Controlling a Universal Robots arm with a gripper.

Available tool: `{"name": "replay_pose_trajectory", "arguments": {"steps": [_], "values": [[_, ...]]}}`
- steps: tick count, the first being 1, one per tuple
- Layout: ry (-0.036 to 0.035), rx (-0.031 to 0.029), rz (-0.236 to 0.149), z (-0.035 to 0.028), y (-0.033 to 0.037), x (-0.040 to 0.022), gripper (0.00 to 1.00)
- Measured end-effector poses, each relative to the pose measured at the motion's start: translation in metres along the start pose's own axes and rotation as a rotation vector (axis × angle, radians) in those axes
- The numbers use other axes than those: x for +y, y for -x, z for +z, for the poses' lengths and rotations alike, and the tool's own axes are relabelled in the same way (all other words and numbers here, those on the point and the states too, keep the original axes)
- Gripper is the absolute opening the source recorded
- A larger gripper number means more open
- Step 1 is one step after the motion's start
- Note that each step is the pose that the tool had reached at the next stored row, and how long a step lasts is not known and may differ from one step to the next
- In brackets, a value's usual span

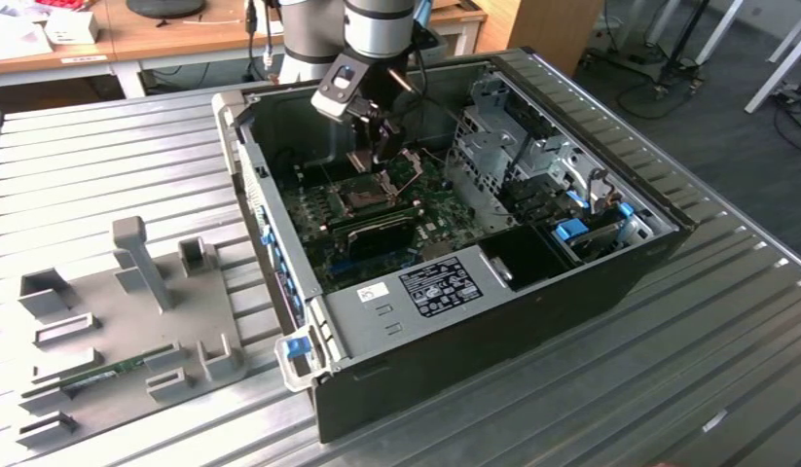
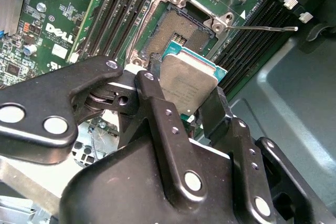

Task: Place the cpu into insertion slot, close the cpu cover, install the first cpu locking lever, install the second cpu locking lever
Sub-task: 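Place the cpu into insertion slot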

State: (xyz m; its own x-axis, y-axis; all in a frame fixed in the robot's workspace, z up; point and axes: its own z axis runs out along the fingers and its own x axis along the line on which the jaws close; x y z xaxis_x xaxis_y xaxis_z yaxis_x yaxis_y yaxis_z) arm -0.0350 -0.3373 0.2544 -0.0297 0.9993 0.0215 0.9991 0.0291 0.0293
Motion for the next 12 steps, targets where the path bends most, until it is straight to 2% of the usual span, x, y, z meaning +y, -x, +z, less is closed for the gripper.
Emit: {"name": "replay_pose_trajectory", "arguments": {"steps": [12], "values": [[0.0,0.0001,0.0,0.0019,0.0,-0.0001,0.54]]}}
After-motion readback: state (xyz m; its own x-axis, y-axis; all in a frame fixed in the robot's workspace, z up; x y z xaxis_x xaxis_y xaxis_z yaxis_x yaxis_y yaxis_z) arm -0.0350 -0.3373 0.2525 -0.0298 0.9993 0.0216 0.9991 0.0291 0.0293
